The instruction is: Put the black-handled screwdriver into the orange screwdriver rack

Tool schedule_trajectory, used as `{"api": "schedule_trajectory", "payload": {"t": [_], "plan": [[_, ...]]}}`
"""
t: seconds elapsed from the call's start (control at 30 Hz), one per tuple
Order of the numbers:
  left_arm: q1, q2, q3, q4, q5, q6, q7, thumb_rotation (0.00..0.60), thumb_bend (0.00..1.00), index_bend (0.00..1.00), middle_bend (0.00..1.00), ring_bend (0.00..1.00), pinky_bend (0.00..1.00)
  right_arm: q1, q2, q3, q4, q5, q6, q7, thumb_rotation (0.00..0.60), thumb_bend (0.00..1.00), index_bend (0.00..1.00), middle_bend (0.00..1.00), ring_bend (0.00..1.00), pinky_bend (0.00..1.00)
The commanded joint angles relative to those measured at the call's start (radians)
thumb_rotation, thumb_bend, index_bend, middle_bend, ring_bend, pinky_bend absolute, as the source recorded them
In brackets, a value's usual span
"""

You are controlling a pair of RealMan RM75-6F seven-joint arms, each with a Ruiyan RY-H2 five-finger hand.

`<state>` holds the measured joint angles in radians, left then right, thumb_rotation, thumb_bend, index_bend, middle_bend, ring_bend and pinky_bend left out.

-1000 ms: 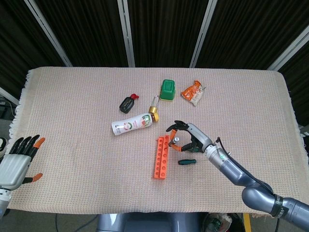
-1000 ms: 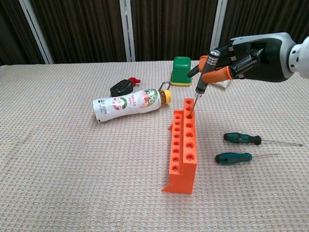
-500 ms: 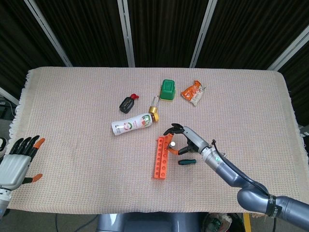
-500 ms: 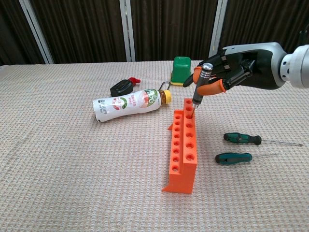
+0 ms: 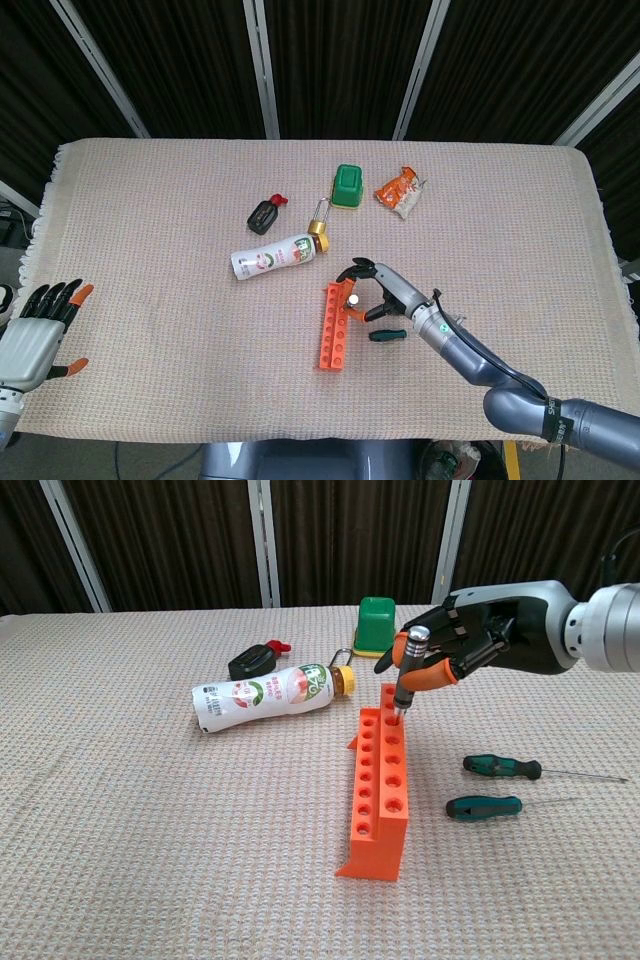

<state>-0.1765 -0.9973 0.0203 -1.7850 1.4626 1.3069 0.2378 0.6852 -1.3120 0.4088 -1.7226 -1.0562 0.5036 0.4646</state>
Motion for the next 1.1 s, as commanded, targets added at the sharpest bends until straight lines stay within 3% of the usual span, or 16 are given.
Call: {"api": "schedule_trajectory", "payload": {"t": [0.03,1.1], "plan": [[0.001,0.000,0.000,0.000,-0.002,0.000,0.000,0.600,0.05,0.01,0.00,0.00,0.00,0.014,-0.002,-0.013,0.004,0.015,0.007,-0.010,0.600,0.46,0.61,0.27,0.00,0.00],[-0.003,-0.001,0.002,0.006,-0.014,-0.012,-0.008,0.600,0.05,0.01,0.00,0.00,0.00,0.088,-0.008,-0.078,0.018,0.104,0.019,-0.035,0.600,0.46,0.61,0.27,0.00,0.00]]}}
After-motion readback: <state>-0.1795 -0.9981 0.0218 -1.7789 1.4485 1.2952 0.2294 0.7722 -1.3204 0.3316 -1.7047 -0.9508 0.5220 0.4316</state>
